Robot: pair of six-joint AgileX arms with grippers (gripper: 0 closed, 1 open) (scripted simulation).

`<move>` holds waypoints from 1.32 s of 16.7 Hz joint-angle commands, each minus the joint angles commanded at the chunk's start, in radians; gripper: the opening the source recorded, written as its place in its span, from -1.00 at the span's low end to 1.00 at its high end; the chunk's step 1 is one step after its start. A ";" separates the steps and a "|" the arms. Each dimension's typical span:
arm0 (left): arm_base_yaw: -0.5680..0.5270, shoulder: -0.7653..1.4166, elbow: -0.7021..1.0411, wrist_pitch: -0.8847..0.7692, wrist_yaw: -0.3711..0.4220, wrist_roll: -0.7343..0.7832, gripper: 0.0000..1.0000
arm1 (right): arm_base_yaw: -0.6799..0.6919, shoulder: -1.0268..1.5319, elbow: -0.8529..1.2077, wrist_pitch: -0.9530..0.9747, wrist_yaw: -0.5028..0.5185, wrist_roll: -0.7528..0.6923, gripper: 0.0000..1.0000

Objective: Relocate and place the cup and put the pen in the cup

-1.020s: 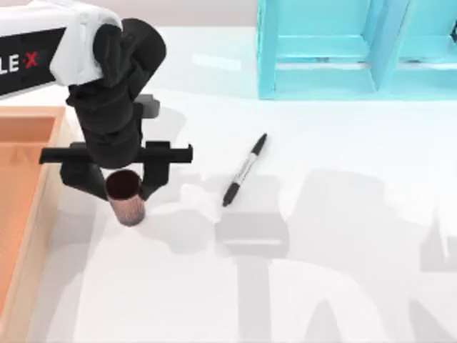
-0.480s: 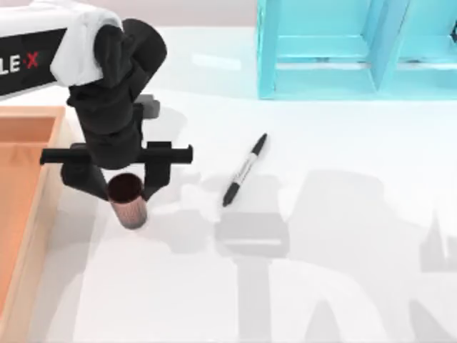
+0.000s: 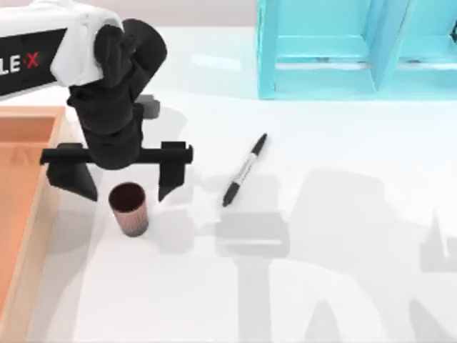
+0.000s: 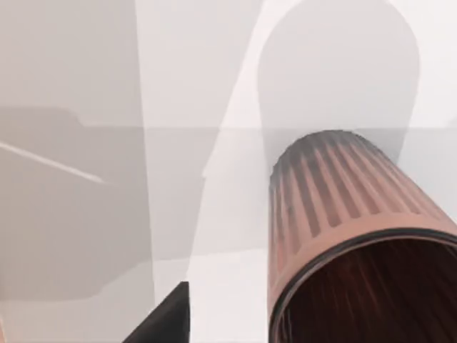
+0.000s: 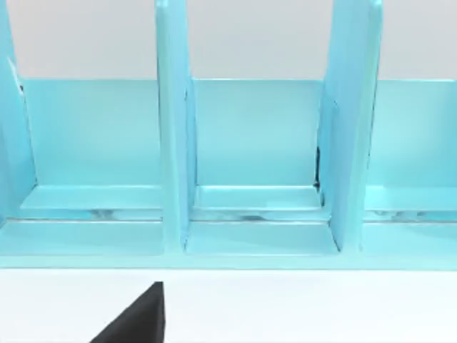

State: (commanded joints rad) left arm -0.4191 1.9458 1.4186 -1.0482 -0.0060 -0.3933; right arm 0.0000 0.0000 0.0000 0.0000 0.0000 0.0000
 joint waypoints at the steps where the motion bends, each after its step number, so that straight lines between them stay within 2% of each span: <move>1: 0.000 0.000 0.000 0.000 0.000 0.000 1.00 | 0.000 0.000 0.000 0.000 0.000 0.000 1.00; 9: 0.000 0.008 0.039 -0.038 0.000 -0.002 1.00 | 0.000 0.000 0.000 0.000 0.000 0.000 1.00; 18: -0.007 0.018 0.535 -0.527 0.000 -0.007 1.00 | 0.000 0.000 0.000 0.000 0.000 0.000 1.00; 22: -0.005 0.009 0.615 -0.605 0.000 -0.006 1.00 | 0.000 0.000 0.000 0.000 0.000 0.000 1.00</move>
State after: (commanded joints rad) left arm -0.4243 1.9549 2.0331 -1.6537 -0.0060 -0.3993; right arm 0.0000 0.0000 0.0000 0.0000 0.0000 0.0000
